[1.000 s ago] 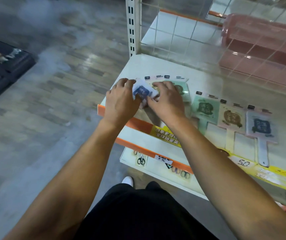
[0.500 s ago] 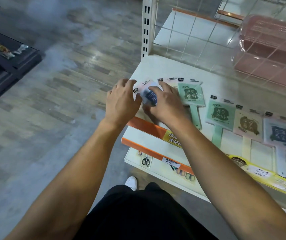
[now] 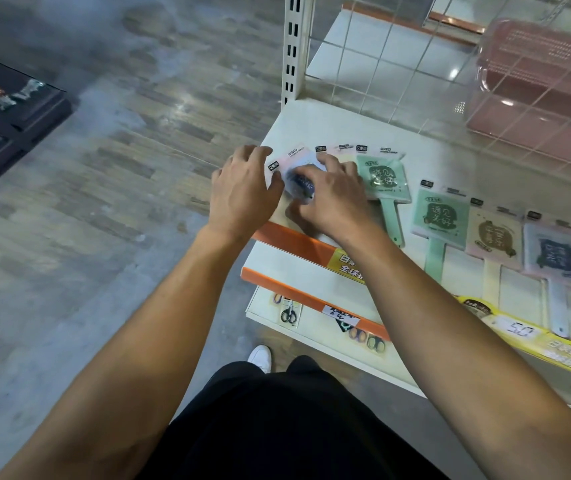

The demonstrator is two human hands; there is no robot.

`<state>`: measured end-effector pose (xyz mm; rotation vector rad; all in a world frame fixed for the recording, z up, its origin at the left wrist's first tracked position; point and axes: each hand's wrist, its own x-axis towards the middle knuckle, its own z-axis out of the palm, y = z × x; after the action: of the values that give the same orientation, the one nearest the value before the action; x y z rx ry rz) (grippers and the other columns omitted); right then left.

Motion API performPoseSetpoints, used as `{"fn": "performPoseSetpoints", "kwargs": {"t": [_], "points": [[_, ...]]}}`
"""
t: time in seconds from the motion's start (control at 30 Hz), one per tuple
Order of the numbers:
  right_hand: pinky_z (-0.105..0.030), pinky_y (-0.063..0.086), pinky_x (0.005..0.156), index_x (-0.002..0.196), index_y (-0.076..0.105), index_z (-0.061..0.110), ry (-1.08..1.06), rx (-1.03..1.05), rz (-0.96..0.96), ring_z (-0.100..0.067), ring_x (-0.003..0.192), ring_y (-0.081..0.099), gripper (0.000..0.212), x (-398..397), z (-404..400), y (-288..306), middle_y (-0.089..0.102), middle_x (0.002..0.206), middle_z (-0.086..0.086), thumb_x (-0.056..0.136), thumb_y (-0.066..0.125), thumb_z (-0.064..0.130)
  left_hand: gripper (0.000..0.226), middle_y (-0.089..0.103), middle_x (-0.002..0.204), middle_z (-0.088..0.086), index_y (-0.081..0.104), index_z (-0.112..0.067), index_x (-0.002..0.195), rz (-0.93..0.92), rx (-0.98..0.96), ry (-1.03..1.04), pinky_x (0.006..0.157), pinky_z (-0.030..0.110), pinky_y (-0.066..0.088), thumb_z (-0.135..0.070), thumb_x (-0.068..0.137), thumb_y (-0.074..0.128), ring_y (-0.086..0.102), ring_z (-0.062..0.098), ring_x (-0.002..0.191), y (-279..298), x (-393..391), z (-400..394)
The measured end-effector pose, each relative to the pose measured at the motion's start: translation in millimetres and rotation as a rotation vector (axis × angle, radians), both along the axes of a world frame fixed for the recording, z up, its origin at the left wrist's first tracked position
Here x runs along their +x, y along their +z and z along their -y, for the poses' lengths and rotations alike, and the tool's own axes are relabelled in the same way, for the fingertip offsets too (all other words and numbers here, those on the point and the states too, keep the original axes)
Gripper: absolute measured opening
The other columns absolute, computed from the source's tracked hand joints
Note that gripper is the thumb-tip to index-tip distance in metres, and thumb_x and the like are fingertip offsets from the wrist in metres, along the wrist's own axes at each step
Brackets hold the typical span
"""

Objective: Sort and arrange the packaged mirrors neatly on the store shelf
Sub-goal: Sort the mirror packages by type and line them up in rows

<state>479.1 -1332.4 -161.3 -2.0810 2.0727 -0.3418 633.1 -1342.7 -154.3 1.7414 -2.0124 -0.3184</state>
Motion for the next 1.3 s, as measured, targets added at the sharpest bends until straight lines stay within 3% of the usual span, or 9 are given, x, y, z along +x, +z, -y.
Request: {"fn": "performPoseSetpoints", "kwargs": {"t": [0.47,0.87,1.3], "points": [[-0.037,0.039,0.097,0.123,0.062,0.027,-0.216,-0.189,0.115,-0.031,0.114,0.043,0.050,-22.3,-16.3,20.6,0.050,0.133,0.002,0.077,0.063,0.048,0.044,0.049,0.137,0.005,0.050,-0.018,0.133,-0.011,-0.029,-0.096,0.093,0.046,0.041,-0.033,0.092,0.051,0.053,0.031,0.117,14.5,-25.6,1.5],[-0.038,0.040,0.094,0.125,0.058,0.027,-0.527,-0.113,0.029,-0.036,0.115,0.045,0.049,-105.6,-57.4,33.2,0.048,0.133,-0.001,0.081,0.058,0.049,0.043,0.049,0.136,0.005,0.050,-0.019,0.132,-0.028,-0.018,-0.362,0.097,0.044,0.041,-0.033,0.092,0.053,0.052,0.028,0.119,24.1,-117.6,-5.1],[-0.043,0.039,0.091,0.122,0.057,0.020,-0.758,-0.076,0.042,-0.036,0.117,0.040,0.047,-164.3,-100.6,20.7,0.046,0.131,-0.006,0.084,0.056,0.049,0.042,0.048,0.140,0.004,0.052,-0.021,0.132,-0.034,0.028,-0.508,0.101,0.045,0.042,-0.034,0.092,0.051,0.053,0.028,0.122,18.8,-185.2,-15.5]]}}
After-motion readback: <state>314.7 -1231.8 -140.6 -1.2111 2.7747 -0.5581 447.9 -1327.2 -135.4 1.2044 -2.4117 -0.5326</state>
